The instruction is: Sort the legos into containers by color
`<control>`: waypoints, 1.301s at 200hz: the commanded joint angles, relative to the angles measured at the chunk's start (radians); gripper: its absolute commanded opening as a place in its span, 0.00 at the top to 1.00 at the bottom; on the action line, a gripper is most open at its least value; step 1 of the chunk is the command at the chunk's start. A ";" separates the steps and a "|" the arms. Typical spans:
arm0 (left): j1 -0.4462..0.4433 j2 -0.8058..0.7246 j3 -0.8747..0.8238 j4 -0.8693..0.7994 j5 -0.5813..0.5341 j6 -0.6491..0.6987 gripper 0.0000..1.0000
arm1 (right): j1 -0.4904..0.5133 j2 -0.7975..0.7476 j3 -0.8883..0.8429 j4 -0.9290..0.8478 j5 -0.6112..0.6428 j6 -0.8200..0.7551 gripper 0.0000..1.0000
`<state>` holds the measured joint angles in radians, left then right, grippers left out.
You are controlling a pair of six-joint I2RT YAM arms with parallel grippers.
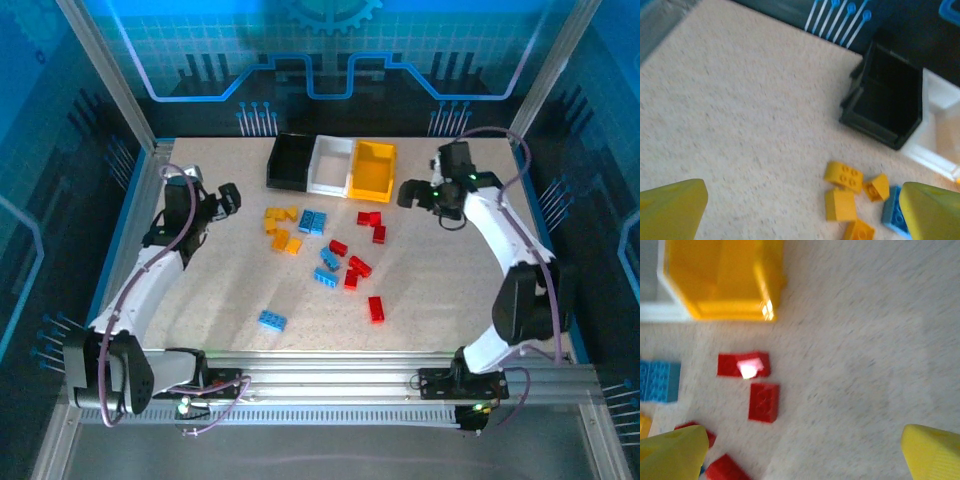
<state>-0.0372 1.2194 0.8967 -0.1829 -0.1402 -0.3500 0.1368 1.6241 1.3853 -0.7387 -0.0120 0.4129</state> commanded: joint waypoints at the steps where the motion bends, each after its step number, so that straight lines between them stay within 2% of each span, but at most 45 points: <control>1: -0.020 0.042 0.036 -0.154 0.115 -0.051 0.01 | 0.059 0.106 0.133 -0.192 -0.028 0.047 0.01; 39: -0.050 0.069 0.044 -0.232 0.208 -0.051 0.01 | 0.102 0.300 0.340 -0.205 -0.006 0.088 0.11; 82: -0.056 0.025 0.026 -0.294 0.209 -0.042 0.01 | 0.104 0.487 0.544 -0.226 0.047 0.114 0.20; 122: -0.058 0.000 0.010 -0.327 0.213 -0.066 0.01 | 0.101 0.625 0.708 -0.255 0.103 0.131 0.33; 185: -0.059 -0.018 -0.012 -0.339 0.219 -0.101 0.01 | 0.074 0.771 0.851 -0.271 0.140 0.171 0.47; 260: -0.059 -0.025 -0.008 -0.344 0.211 -0.144 0.01 | 0.034 0.894 0.999 -0.308 0.125 0.123 0.61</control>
<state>-0.0895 1.2217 0.8948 -0.4942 0.0608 -0.4694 0.1909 2.4722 2.3253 -0.9989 0.1158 0.5522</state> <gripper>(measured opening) 0.989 0.408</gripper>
